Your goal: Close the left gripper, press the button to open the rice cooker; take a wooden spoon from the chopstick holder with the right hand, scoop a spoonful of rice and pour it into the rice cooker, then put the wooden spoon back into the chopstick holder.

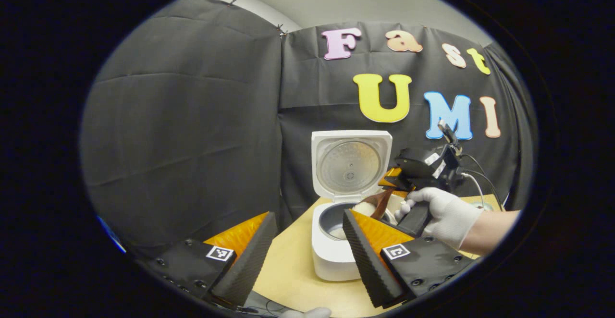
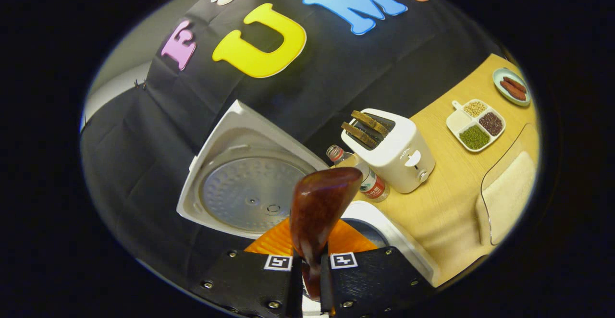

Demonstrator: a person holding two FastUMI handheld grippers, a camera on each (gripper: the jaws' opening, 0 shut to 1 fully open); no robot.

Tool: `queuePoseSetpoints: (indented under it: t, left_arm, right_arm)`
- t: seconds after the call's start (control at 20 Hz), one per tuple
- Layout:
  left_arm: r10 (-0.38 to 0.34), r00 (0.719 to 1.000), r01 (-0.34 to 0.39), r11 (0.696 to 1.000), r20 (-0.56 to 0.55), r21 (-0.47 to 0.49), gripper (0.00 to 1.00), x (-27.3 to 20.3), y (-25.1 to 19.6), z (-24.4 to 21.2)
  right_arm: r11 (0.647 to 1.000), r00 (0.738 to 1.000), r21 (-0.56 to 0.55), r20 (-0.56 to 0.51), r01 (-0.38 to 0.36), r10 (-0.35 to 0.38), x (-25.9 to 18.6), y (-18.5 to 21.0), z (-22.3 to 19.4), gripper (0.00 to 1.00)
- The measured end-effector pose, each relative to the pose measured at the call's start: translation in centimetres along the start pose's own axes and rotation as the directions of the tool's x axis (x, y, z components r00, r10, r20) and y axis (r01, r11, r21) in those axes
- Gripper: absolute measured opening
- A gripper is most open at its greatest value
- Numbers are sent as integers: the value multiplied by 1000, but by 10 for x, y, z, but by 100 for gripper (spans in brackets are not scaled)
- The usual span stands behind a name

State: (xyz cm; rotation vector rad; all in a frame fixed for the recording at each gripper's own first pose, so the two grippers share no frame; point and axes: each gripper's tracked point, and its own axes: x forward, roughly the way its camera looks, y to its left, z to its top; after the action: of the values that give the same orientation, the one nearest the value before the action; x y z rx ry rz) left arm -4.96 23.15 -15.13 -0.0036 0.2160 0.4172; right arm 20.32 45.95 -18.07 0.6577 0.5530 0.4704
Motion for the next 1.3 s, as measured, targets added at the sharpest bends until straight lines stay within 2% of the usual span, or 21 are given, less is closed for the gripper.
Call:
queuePoseSetpoints:
  t: [0.15,0.25,0.5,0.65,0.8,0.95,1.0,1.05,1.1,1.2,1.3]
  left_arm:
    - [16,1000,-16,1000,-3,11,97,-2,6,-4]
    - [22,1000,-22,1000,-6,15,97,-5,9,-10]
    - [34,999,-34,999,-11,21,97,-8,13,-16]
    - [36,999,-36,999,-12,20,96,-9,14,-18]
    - [36,999,-36,999,-6,21,96,-12,12,-14]
    - [36,999,-36,999,-5,26,97,-11,10,-14]
    - [35,999,-35,999,-5,27,97,-10,10,-14]
    - [34,999,-34,999,-3,28,97,-11,9,-13]
    - [33,999,-33,999,-2,29,97,-12,8,-12]
    - [36,999,-36,999,-2,28,97,-11,8,-12]
    - [37,999,-37,999,-5,28,97,-12,9,-12]
  right_arm:
    - [985,998,-168,49,40,-32,4,-3,1,14]
    - [962,995,-270,94,48,-23,6,4,6,15]
    - [842,985,-535,172,65,33,2,34,12,14]
    - [724,974,-685,207,80,88,-5,51,9,14]
    - [581,966,-809,212,87,150,-10,67,-1,14]
    - [473,963,-877,193,82,191,-10,74,-12,14]
    - [419,966,-905,169,74,194,-12,74,-18,14]
    - [386,967,-920,156,67,202,-7,75,-21,14]
    - [385,965,-921,152,60,214,-9,79,-21,14]
    - [419,964,-907,152,47,220,-12,78,-16,14]
    - [424,962,-905,155,47,223,-16,78,-13,14]
